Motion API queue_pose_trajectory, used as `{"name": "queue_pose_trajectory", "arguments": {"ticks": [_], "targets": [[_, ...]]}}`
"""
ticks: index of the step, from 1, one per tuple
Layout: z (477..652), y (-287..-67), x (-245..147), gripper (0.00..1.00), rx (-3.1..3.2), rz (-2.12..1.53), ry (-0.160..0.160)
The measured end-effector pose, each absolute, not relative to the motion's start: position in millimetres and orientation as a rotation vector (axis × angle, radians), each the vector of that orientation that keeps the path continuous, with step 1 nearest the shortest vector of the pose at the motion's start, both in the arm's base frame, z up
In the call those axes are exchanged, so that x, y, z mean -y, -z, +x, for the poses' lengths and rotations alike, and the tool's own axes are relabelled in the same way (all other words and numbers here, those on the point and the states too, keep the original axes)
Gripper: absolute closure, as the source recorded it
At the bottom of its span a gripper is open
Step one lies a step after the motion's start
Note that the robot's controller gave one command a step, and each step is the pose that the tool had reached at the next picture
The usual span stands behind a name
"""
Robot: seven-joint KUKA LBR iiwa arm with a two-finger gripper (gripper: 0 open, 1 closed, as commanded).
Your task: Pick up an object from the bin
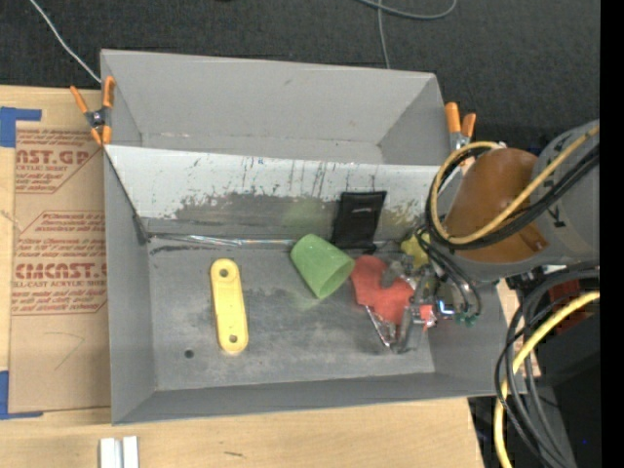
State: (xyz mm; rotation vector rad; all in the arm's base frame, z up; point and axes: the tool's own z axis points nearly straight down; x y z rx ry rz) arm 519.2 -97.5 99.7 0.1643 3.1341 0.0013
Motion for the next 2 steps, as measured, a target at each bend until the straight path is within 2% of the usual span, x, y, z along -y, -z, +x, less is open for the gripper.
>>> {"name": "queue_pose_trajectory", "arguments": {"ticks": [1,2], "targets": [[545.5,-70.0,96.2,1.0,-3.144,0.08,-0.003],[545.5,-70.0,96.2,1.0,-3.144,0.079,-0.003]]}}
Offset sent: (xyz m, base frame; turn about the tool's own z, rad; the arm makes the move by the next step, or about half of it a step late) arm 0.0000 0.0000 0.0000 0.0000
